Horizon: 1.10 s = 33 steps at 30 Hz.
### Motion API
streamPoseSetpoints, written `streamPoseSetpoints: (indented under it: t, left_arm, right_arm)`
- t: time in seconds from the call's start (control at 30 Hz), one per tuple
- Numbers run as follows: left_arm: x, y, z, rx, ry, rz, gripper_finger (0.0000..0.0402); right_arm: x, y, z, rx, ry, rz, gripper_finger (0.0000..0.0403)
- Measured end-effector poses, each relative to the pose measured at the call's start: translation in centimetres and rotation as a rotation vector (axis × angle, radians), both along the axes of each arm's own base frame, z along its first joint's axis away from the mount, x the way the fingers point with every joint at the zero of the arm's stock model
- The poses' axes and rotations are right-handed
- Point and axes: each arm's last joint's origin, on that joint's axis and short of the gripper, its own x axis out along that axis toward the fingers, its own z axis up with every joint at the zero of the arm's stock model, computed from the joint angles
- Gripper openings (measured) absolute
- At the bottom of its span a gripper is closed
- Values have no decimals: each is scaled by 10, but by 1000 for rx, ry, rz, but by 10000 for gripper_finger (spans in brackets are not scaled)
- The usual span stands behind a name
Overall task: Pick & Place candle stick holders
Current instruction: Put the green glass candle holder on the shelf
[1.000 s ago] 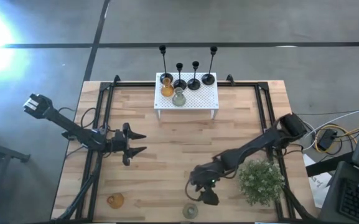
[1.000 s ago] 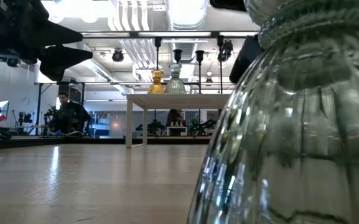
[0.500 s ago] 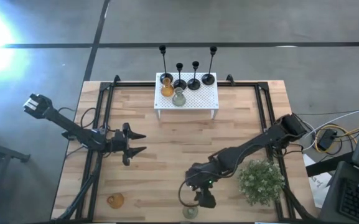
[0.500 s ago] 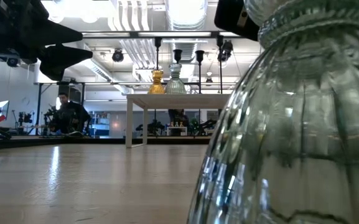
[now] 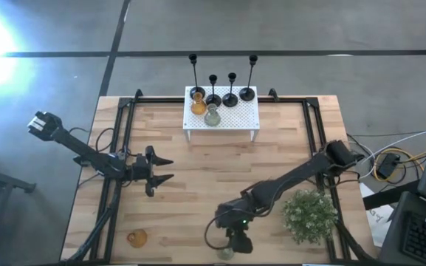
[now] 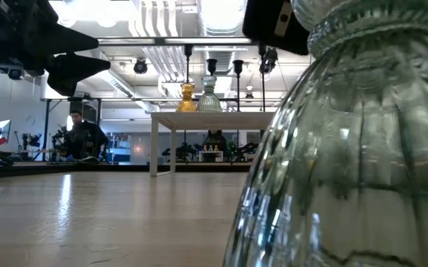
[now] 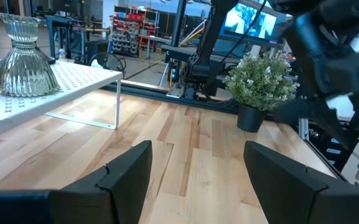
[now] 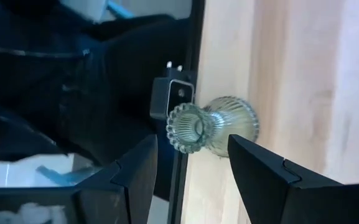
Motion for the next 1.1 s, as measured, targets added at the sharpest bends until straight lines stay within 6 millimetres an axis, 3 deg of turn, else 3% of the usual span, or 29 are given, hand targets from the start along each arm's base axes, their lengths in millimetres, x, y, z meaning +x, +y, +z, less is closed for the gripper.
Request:
streamPoseSetpoints:
  t: [0.13,0.4,0.63,1.1]
  left_arm:
    - [0,0,0,1,0,0,259]
    - [0,0,0,1,0,0,259]
    - [0,0,0,1,0,0,259]
    - [0,0,0,-1,0,0,259]
  right_arm:
    - [8,11,-10,-21,21,62,187]
    - [17,14,-10,-62,-2,105,186]
    - [19,15,-26,-82,46,109,186]
    - [19,15,-32,-92,60,107,164]
